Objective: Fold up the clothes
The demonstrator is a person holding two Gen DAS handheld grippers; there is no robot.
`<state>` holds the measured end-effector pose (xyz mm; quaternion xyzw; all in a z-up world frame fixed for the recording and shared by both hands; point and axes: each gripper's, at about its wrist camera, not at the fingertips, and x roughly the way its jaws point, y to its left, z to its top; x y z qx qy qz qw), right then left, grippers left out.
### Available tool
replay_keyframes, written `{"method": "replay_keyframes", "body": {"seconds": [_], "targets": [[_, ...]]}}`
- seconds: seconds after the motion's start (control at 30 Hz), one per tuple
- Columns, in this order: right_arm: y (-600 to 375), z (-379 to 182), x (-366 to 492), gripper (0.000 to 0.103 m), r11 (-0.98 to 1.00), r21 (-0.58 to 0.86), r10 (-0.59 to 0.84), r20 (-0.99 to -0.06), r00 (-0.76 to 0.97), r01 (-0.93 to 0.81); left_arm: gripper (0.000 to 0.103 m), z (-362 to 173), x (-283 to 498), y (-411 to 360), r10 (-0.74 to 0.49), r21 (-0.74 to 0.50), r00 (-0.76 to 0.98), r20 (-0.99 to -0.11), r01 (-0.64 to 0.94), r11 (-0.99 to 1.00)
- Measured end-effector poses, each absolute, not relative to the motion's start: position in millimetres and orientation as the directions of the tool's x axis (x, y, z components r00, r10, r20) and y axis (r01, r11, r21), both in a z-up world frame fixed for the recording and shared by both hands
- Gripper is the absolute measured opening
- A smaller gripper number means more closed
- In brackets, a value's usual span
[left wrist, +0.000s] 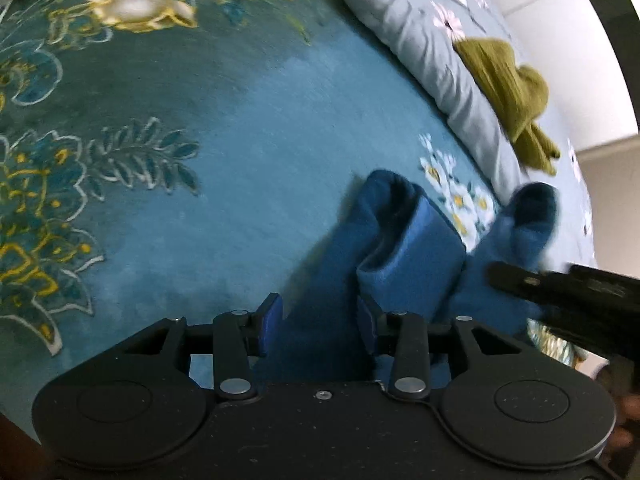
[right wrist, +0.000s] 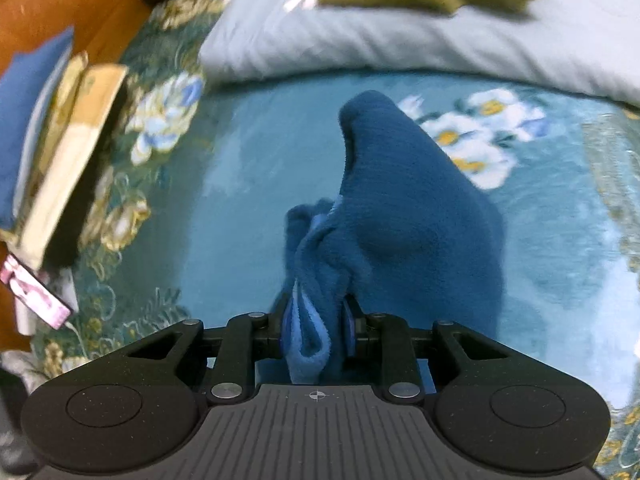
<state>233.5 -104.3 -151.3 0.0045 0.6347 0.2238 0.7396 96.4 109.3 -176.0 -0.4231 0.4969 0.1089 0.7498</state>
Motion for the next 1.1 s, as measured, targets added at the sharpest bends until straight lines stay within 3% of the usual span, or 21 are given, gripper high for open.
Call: {"method": "replay_keyframes", "body": {"seconds": [0.13, 0.23, 0.27, 0.4, 0.57, 0.67, 0.8, 0.9, 1.03, 1.1], "targets": [[-86, -171, 227, 0.031, 0.905, 0.265, 0.299, -0.953, 0.055, -0.333, 0.042, -179, 92, 110, -0.269, -0.551, 0.5, -0.823, -0.589, 0.591], [-85, -172, 225, 0.042, 0.87, 0.353, 0.373, -0.928, -0.008, -0.344, 0.044, -182, 92, 107, -0.291, -0.58, 0.517, -0.805, -0.579, 0.573], [-86, -169, 225, 0.041, 0.86, 0.372, 0.394, -0.919, -0.008, -0.35, 0.045, -183, 93, 106, -0.3, -0.59, 0.523, -0.798, -0.573, 0.569], [-103, -144, 234, 0.041, 0.831, 0.458, 0.487, -0.873, 0.017, -0.315, 0.049, -182, 102, 102, -0.34, -0.63, 0.548, -0.765, -0.526, 0.571], [-135, -114, 245, 0.051, 0.804, 0.464, 0.537, -0.835, 0.119, -0.372, 0.06, -176, 128, 83, -0.439, -0.69, 0.546, -0.714, -0.441, 0.575], [-168, -119, 255, 0.051, 0.85, 0.442, 0.499, -0.851, 0.167, -0.287, 0.066, -174, 149, 56, -0.503, -0.694, 0.494, -0.709, -0.365, 0.62], [-208, -133, 260, 0.051, 0.89, 0.434, 0.453, -0.873, 0.182, -0.138, 0.066, -179, 165, 23, -0.519, -0.648, 0.402, -0.754, -0.325, 0.689], [-223, -138, 257, 0.053, 0.898, 0.424, 0.439, -0.879, 0.187, -0.115, 0.06, -185, 172, 8, -0.505, -0.617, 0.368, -0.781, -0.322, 0.719], [-234, -142, 253, 0.055, 0.894, 0.441, 0.448, -0.873, 0.192, -0.082, 0.032, -187, 176, 6, -0.453, -0.566, 0.36, -0.816, -0.334, 0.754], [-235, -143, 255, 0.055, 0.893, 0.443, 0.449, -0.872, 0.193, -0.075, 0.023, -186, 176, 10, -0.445, -0.566, 0.372, -0.814, -0.339, 0.751]]}}
